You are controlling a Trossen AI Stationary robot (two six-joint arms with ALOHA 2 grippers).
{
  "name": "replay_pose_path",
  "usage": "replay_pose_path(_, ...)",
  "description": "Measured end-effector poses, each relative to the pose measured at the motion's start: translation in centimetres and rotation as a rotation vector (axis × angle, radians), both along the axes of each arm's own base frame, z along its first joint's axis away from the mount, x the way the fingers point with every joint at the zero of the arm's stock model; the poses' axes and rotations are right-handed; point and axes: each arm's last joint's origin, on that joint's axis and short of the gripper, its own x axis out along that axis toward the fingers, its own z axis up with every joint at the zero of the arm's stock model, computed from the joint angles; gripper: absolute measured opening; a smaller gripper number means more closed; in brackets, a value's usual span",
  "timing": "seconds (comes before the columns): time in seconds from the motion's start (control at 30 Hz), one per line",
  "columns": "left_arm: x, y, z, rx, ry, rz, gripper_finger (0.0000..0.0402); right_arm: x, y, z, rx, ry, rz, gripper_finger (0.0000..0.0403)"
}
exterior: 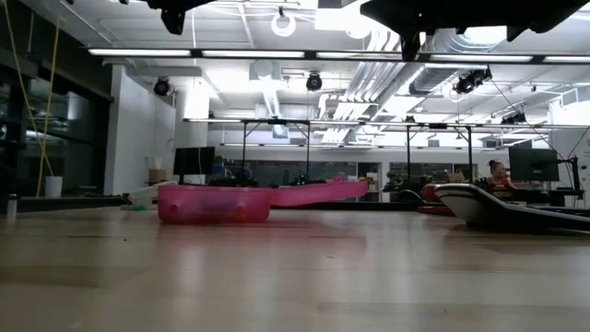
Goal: Pack school essentials
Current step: Put the green eraser into the pink pencil box
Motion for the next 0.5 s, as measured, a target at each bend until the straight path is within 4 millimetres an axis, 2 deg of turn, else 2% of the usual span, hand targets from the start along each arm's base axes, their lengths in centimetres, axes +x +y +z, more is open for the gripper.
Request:
replay_pose_path(0.27, -0.01, 0.06, 0.08, 0.001, -0.008, 0.021, 0.0001, 0.00, 0.00, 0.00, 0.000, 0.000, 0.000, 0.0000)
replay_pose_path(0.5, -0.09, 0.29, 0.08, 0.006, -0.007, 0.107, 0.0006, 0.00, 0.00, -0.02, 0.000, 0.002, 0.000, 0.0000)
